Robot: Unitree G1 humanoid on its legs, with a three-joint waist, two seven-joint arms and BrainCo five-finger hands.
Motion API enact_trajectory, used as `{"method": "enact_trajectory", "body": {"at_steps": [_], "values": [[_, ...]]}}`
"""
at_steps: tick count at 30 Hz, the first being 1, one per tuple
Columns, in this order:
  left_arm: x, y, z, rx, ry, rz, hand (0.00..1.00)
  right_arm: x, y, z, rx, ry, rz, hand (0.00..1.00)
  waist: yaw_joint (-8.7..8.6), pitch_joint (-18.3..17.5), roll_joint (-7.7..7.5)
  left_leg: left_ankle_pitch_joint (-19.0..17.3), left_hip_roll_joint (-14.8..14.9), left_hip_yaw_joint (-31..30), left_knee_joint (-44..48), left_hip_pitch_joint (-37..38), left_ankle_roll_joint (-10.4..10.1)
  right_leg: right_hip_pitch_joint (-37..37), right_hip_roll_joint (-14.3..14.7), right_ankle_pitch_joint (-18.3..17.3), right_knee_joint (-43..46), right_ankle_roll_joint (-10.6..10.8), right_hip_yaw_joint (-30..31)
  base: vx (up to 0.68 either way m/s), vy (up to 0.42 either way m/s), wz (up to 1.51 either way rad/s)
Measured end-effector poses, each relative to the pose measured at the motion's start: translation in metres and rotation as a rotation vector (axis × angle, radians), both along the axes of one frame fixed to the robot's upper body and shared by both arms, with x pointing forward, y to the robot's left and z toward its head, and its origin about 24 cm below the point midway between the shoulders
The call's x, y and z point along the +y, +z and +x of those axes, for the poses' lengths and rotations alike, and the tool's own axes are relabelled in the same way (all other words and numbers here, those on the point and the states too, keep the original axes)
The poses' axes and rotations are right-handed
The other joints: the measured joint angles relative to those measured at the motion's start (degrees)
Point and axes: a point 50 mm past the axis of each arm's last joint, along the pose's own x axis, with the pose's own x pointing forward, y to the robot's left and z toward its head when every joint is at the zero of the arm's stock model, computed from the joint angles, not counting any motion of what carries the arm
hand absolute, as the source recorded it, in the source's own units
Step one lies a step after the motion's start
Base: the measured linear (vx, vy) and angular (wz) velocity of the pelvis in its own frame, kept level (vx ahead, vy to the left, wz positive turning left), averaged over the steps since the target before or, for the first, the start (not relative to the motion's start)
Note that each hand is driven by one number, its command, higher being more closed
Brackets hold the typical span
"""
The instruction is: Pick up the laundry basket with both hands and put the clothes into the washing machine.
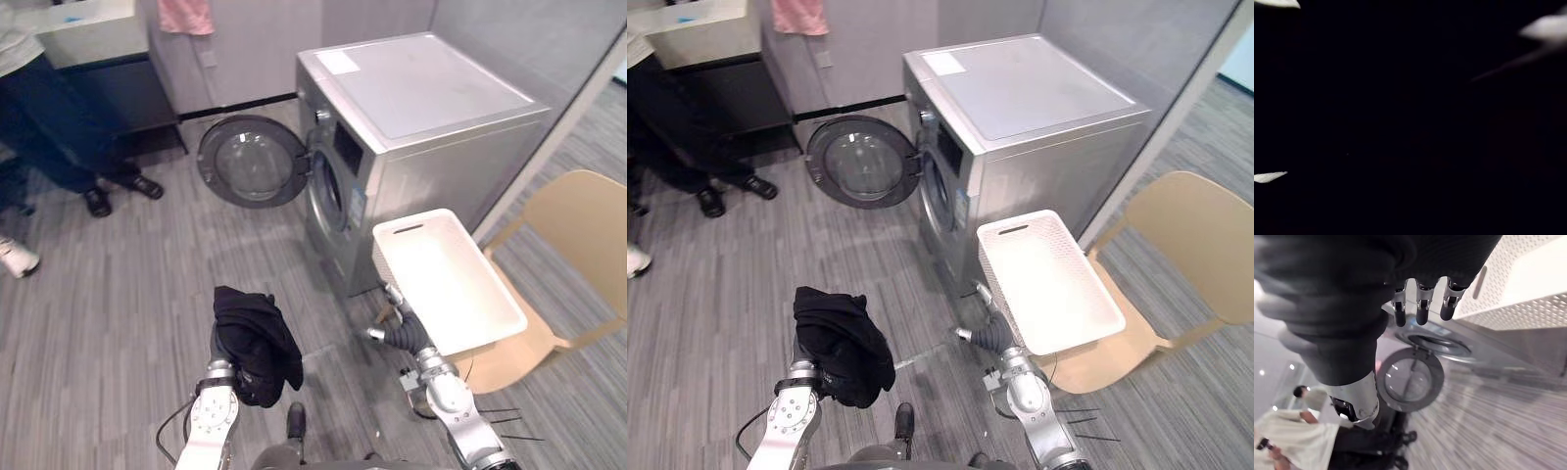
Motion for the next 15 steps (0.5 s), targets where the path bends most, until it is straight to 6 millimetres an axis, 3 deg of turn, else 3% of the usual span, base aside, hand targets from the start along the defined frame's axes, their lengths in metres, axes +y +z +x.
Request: {"method": "enact_trajectory", "body": {"at_steps": [3,8,11,12,13,14,15], "values": [[0.002,-0.018,-0.002,0.081,-0.006,0.012,1.0,-0.002,-0.024,-0.008,0.106,0.003,-0.065,0.0,0.07,0.76,-0.69,-0.2,-0.95,-1.12,0.01,-1.26,-0.08,-0.62,-1.98,-2.86,3.41,0.42,-3.87,0.0,-0.05,0.61],[0.007,-0.048,-0.014,0.231,-0.018,0.045,1.0,-0.002,-0.055,-0.014,0.254,0.002,-0.119,0.0,0.28,1.88,-1.9,0.78,-1.15,-0.24,0.36,-1.63,0.54,-0.01,-2.55,-3.04,2.86,0.64,-4.94,0.08,-0.059,0.17],[0.011,-0.06,-0.021,0.301,-0.015,0.069,1.0,0.003,-0.072,-0.017,0.339,0.004,-0.137,0.0,0.69,2.78,-3.15,-1.07,-2.18,1.69,0.43,-1.08,1.51,0.29,-3.46,-3.43,2.37,1.41,-4.43,0.05,0.007,-0.13],[0.012,-0.063,-0.022,0.32,-0.013,0.074,1.0,0.004,-0.076,-0.02,0.361,0.004,-0.144,0.0,0.99,3.21,-4.13,-3.11,-2.89,4.19,1.73,-1.4,3.21,0.09,-5.37,-4.67,4.11,2.3,-4.66,0.1,0.069,0.22],[0.013,-0.064,-0.023,0.335,-0.026,0.08,1.0,0.003,-0.081,-0.027,0.394,-0.006,-0.149,0.0,0.24,4.02,-5.84,-6.75,-4.16,8.23,8.83,-2.77,5.52,0.29,-9.05,-6.93,7.77,3.52,-5.6,0.21,0.084,0.57],[0.011,-0.066,-0.025,0.345,-0.032,0.079,1.0,-0.001,-0.085,-0.035,0.42,-0.011,-0.154,0.0,-0.46,4.47,-6.15,-11.73,-5.2,9.49,15.43,-4.11,5.07,0.46,-11.53,-7.53,14.06,3.12,-5.66,0.24,0.08,0.68],[0.011,-0.068,-0.027,0.358,-0.03,0.079,1.0,-0.006,-0.088,-0.04,0.436,-0.02,-0.167,0.0,-0.64,4.8,-6.04,-13.84,-5.34,9.39,18.02,-4.62,5.19,-1.13,-13.13,-7.34,19.4,1.41,-3.06,0.25,0.124,0.57]]}}
